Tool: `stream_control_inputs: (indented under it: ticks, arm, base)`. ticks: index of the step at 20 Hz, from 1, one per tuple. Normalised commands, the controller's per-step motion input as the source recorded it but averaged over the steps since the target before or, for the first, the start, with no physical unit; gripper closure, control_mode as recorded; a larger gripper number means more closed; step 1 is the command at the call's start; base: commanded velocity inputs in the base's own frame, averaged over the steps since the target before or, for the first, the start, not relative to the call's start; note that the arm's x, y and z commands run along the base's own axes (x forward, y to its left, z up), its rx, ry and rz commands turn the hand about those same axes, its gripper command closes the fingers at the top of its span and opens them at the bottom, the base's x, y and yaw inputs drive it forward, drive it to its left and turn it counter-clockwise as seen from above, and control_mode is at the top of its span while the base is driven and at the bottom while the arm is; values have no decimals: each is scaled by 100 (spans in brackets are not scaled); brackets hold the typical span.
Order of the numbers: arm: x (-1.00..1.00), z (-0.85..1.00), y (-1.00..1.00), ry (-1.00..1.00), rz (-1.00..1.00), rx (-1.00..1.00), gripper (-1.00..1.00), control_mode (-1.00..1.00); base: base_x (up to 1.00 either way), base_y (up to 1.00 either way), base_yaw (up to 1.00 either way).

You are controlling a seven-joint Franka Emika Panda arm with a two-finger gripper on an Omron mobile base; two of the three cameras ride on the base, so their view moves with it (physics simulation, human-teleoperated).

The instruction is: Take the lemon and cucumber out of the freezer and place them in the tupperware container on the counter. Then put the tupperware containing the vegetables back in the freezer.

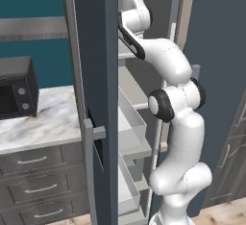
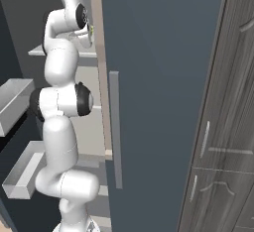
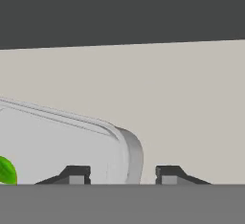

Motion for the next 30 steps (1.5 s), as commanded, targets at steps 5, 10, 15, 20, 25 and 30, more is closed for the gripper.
stream_control_inputs:
  ticks: [5, 10, 15, 20, 25, 30]
  arm:
    - [-24, 0, -1, -9, 0, 0, -100, -100]
    - [-67, -1, -1, -20, 0, 0, -100, -100]
    - [-86, -3, 0, -27, 0, 0, -100, -100]
    - [-100, 0, -2, -35, 0, 0, -100, -100]
    - [-100, 14, -33, -27, 0, 3, -100, -100]
    - [-100, 6, -58, -3, 0, 15, -100, -100]
  base:
    - [0, 0, 0]
    - [0, 0, 0]
    - [0, 0, 0]
    - [0, 0, 0]
    - [0, 0, 0]
    - [0, 0, 0]
